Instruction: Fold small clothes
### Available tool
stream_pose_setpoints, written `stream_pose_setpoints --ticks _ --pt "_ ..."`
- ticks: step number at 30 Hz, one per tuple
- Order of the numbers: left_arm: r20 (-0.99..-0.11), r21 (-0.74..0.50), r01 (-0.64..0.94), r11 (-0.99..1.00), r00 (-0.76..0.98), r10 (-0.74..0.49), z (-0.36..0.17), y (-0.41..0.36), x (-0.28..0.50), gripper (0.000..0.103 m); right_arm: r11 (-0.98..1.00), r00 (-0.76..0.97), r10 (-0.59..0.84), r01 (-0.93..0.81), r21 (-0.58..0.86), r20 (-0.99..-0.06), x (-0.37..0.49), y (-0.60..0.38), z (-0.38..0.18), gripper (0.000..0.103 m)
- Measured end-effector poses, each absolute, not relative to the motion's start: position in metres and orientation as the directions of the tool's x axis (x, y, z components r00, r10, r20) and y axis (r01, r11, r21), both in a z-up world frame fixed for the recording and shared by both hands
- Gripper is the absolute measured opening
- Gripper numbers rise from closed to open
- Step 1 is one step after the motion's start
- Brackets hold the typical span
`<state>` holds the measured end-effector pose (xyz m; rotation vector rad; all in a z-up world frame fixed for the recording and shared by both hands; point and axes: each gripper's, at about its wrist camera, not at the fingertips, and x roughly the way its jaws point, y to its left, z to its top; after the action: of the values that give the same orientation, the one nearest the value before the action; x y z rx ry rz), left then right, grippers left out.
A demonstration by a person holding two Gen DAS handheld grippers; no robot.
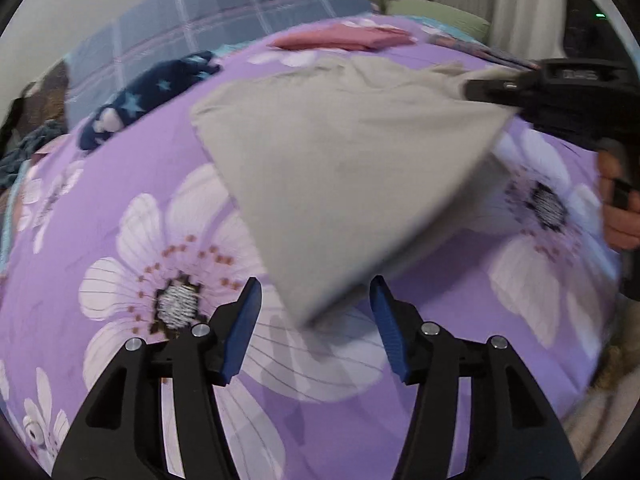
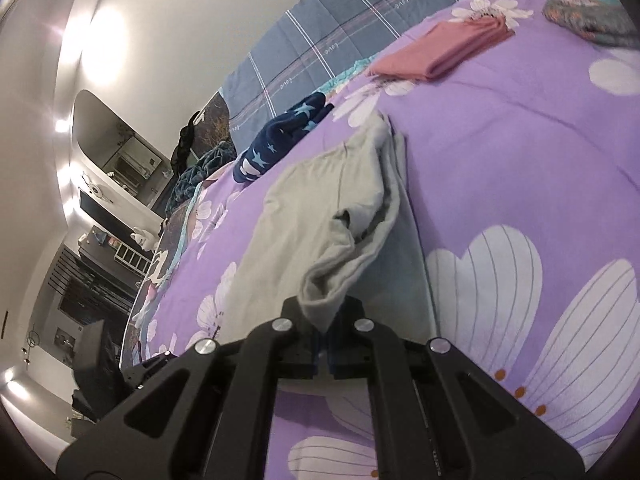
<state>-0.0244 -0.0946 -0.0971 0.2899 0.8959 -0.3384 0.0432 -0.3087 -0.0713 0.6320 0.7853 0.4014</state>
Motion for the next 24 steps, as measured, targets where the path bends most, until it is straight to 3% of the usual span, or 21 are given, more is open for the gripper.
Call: stream_pose_setpoints --ticks 3,6,13,22,24 --pt "-0.769 0.12 0.334 0.935 0.627 -0.126 -0.093 -0.086 -0.021 0.057 0.731 0.654 0.558 -0.095 0.676 -0.511 0.039 -0.313 -0.068 0.002" --pt "-0.748 0.223 0.282 0.933 0.663 -0.021 -0.095 -0.08 -0.022 0.06 0.717 0.645 0.559 -0.06 0.695 -0.521 0.035 -0.321 -0.076 0.002" --pt "-0.765 0.187 0.297 0.936 0.642 -0.05 -0.104 -0.07 -0.03 0.061 0.696 0.582 0.562 0.052 0.716 -0.588 0.026 -0.331 -0.119 0.002" --pt "-0.775 0.137 0.315 0.939 0.624 -0.096 -0.104 -0.062 -0.035 0.061 0.725 0.6 0.543 0.017 0.688 -0.588 0.019 -0.324 -0.108 0.002" --pt "-0.784 0.108 0.33 0.938 0.609 -0.124 -0.103 -0.058 -0.039 0.052 0.732 0.592 0.538 0.025 0.681 -0.6 0.016 -0.324 -0.113 0.002"
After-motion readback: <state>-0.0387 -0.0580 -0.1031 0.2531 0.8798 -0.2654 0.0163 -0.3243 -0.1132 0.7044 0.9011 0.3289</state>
